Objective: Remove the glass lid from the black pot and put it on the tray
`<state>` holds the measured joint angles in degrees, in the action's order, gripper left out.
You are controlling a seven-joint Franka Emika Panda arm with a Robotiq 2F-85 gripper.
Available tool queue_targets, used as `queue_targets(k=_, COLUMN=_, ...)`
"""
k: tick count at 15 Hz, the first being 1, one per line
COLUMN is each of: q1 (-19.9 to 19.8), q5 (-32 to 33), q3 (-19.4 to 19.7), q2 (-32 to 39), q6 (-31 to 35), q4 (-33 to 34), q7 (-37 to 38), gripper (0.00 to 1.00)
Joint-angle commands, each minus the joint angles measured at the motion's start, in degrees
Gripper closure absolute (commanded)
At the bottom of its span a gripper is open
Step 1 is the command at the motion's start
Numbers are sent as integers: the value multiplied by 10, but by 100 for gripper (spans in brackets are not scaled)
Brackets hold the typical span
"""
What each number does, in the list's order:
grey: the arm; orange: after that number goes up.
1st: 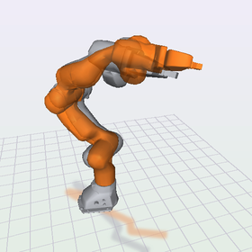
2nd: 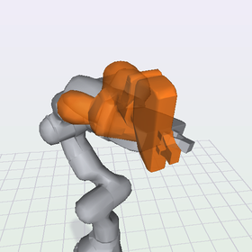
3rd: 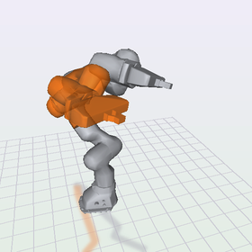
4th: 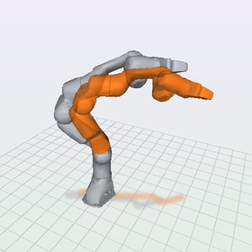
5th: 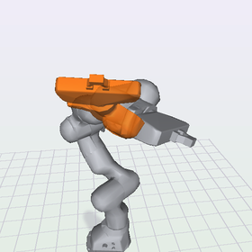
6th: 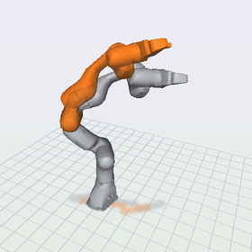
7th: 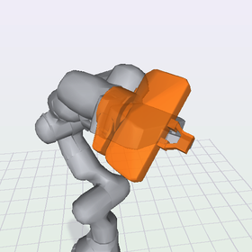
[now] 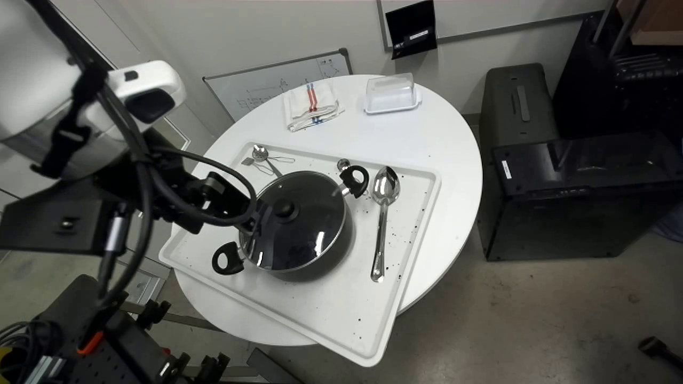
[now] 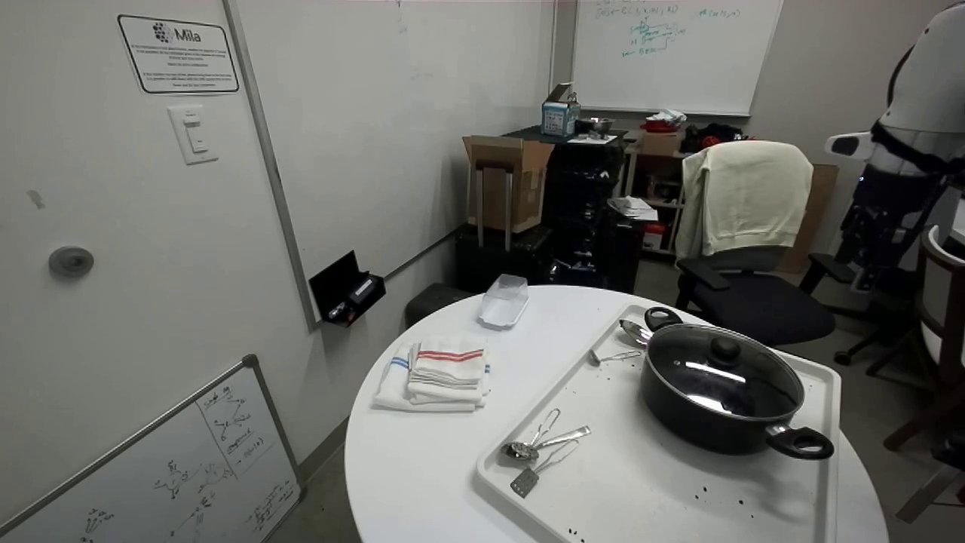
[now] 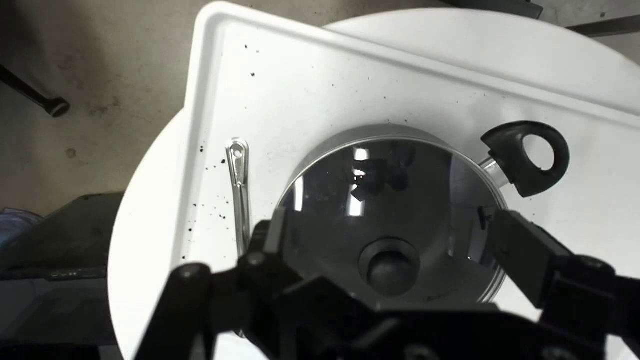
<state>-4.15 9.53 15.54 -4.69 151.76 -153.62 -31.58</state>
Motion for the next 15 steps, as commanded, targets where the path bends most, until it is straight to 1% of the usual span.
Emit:
queue_targets(k=1, q1=0, q5=-69, q3=-33, q2=99, q6=61, q4=38, q7=-31, gripper=0)
queue_targets(k=5, q1=-24, q5=-103, q3=-92, q2=188, q6=111, q4=85, q7=-32, gripper=0)
queue_targets(k=8, q1=-45, q5=-91, q3=-128, q2=249, q6=126, q4=128, q7=-13, gripper=0)
queue_targets(k=12, q1=-61, q5=-67, q3=-149, q2=315, q6=143, q4=178, q7=6, gripper=0)
queue_targets(k=15, q1=-68, q5=-55, q3=-158, q2=341, q6=152, q4=196, q7=9, gripper=0)
